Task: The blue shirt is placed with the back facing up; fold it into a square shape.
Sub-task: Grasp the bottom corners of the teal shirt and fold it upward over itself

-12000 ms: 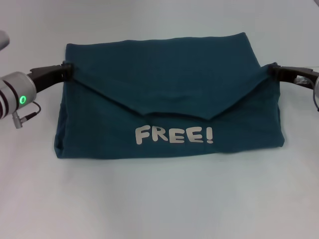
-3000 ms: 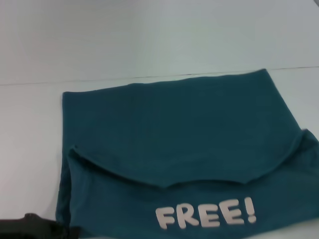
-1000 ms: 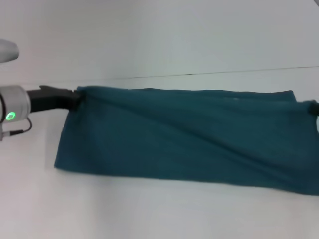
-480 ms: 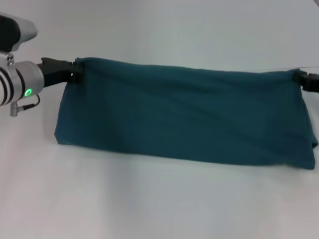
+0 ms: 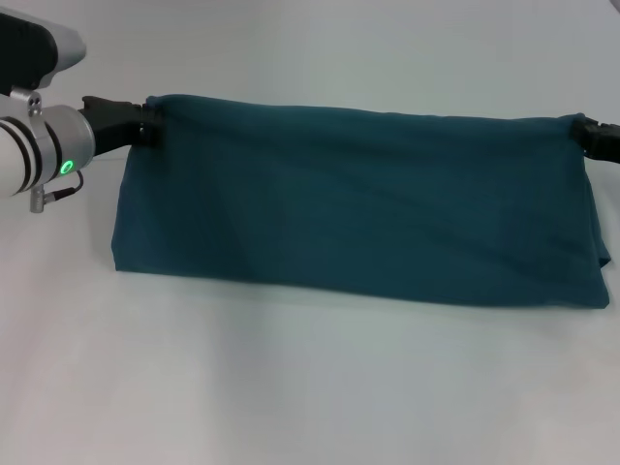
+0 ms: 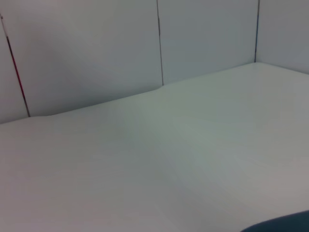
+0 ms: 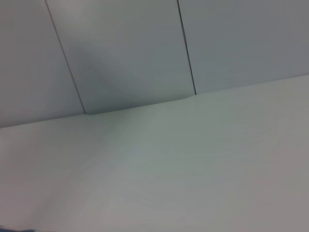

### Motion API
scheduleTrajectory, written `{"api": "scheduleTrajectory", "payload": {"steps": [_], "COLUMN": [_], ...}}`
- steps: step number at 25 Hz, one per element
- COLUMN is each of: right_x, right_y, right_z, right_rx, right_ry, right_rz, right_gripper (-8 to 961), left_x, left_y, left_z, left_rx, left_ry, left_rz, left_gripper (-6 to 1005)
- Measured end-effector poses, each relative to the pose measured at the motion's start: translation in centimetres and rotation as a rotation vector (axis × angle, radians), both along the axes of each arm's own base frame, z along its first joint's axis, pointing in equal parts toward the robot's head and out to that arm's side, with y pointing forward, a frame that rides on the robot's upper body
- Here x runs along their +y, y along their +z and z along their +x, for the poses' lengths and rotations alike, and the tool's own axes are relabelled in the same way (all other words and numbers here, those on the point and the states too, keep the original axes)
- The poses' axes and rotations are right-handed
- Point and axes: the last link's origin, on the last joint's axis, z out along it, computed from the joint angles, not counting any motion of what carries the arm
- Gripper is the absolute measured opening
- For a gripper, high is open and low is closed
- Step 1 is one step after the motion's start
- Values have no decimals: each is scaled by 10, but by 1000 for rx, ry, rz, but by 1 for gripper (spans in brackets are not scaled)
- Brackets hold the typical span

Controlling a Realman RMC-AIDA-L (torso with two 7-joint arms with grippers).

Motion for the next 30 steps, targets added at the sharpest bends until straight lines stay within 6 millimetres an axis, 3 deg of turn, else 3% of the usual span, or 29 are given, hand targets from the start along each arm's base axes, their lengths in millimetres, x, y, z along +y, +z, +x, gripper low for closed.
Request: {"api": "scheduleTrajectory", "payload": {"steps": [16,24,30], "right_x": [10,19,27], "right_y": [-9,-24,-22], "right_z": [-3,-4,-12], "right_rx": [-25,-125,-120], "right_ry": [-16,-39,-45], "right_rz": [34,68,101], "right_gripper": [90,96,270], "left_x": [3,3,2], "left_y": [1,-10,-4], "left_z": [-1,-1,-8], "left_rx": [15,26,-22], "left_ry": [5,11,38], "left_rz": [37,111,148], "left_gripper": [110,136,271]}}
